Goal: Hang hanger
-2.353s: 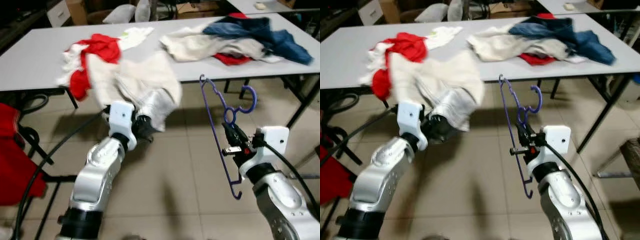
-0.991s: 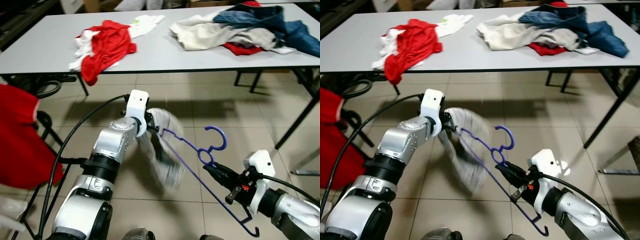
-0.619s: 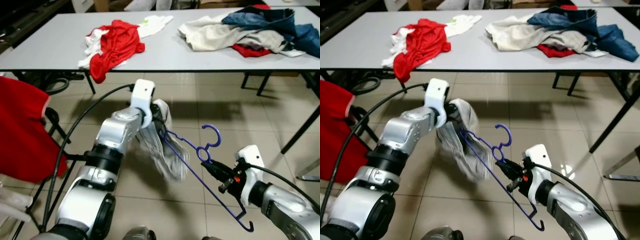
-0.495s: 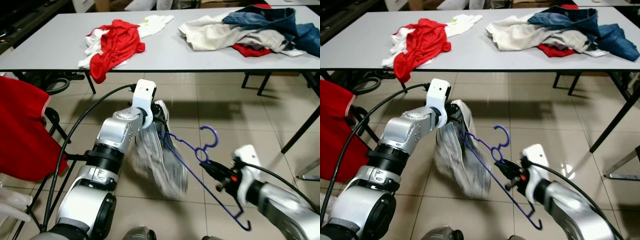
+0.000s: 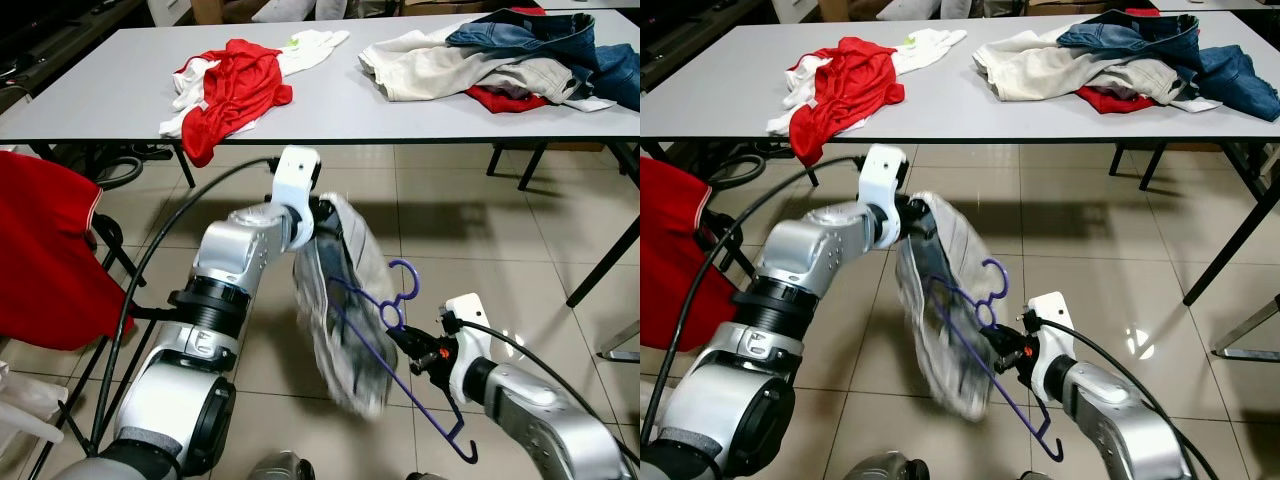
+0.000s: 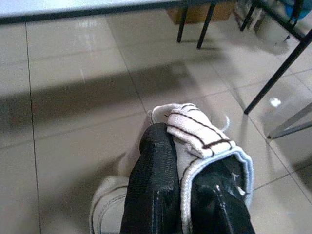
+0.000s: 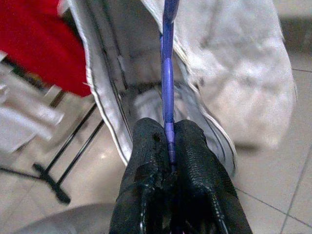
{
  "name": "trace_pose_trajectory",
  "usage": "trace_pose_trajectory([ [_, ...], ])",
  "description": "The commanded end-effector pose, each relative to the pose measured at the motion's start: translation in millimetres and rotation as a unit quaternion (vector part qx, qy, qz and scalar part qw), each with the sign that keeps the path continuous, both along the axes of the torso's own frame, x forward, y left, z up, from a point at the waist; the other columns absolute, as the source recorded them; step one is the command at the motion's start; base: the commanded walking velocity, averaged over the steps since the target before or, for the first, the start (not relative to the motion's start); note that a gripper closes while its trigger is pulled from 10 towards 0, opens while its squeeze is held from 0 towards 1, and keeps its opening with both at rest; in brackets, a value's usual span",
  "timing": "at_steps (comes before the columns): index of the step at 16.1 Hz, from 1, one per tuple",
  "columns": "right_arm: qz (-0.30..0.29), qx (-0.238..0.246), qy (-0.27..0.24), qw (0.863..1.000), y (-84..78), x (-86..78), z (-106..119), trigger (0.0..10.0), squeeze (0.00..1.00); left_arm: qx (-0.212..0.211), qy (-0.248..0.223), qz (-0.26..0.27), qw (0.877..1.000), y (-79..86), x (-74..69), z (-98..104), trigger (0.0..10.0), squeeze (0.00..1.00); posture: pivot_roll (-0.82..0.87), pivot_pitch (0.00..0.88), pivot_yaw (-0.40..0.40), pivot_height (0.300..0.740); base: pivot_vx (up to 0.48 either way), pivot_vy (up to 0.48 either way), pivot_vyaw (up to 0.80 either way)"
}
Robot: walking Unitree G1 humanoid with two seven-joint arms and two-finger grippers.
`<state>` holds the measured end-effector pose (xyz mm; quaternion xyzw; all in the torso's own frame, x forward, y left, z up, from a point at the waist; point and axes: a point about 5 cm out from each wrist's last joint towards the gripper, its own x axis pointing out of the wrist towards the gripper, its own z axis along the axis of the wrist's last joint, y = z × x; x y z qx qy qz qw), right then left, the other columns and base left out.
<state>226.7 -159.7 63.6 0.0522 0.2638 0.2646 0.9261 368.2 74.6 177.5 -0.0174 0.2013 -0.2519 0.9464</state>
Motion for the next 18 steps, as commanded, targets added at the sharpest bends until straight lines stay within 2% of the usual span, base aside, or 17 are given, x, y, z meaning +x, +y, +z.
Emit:
trace_pose_trajectory([
  [1,-0.037,-0.01,-0.014,0.999,-8.3,6.7,3,10.0,0.0,-0.012,-0.034,-0.003,0.999,2.5,3.8,23,10.0,0.0,0.06,0.042,0.135,0.74,0.0,0.0,0.0],
  [2,-0.131,-0.01,-0.014,0.991,-22.3,17.6,1,10.0,0.0,-0.003,-0.031,-0.013,0.999,4.1,2.0,23,10.0,0.0,0.06,0.04,0.137,0.74,0.0,0.0,0.0],
  [5,-0.223,-0.002,-0.032,0.974,-39.1,29.6,0,10.0,0.0,0.001,-0.027,-0.026,0.999,4.2,-0.2,22,10.0,0.0,0.06,0.034,0.145,0.74,0.0,0.0,0.0],
  [7,-0.235,0.029,-0.059,0.97,-39.1,36.8,5,10.0,0.0,0.007,-0.026,-0.046,0.999,2.5,-2.2,22,10.0,0.0,0.06,0.031,0.149,0.74,0.0,0.0,0.0],
  [8,-0.233,0.052,-0.088,0.967,-37.5,42.8,10,10.0,0.0,0.009,-0.021,-0.066,0.998,0.9,-4.3,22,10.0,0.0,0.06,0.029,0.152,0.74,0.0,0.0,0.0],
  [10,-0.215,0.072,-0.11,0.968,-33.4,48.5,14,10.0,0.0,0.013,-0.024,-0.084,0.996,-0.4,-5.7,23,10.0,0.0,0.06,0.029,0.152,0.74,0.0,0.0,0.0],
  [18,-0.211,0.076,-0.113,0.968,-31.6,49.8,14,10.0,0.0,0.012,-0.025,-0.09,0.996,-0.5,-6.1,24,10.0,0.0,0.07,0.034,0.155,0.74,0.0,0.0,0.0],
])
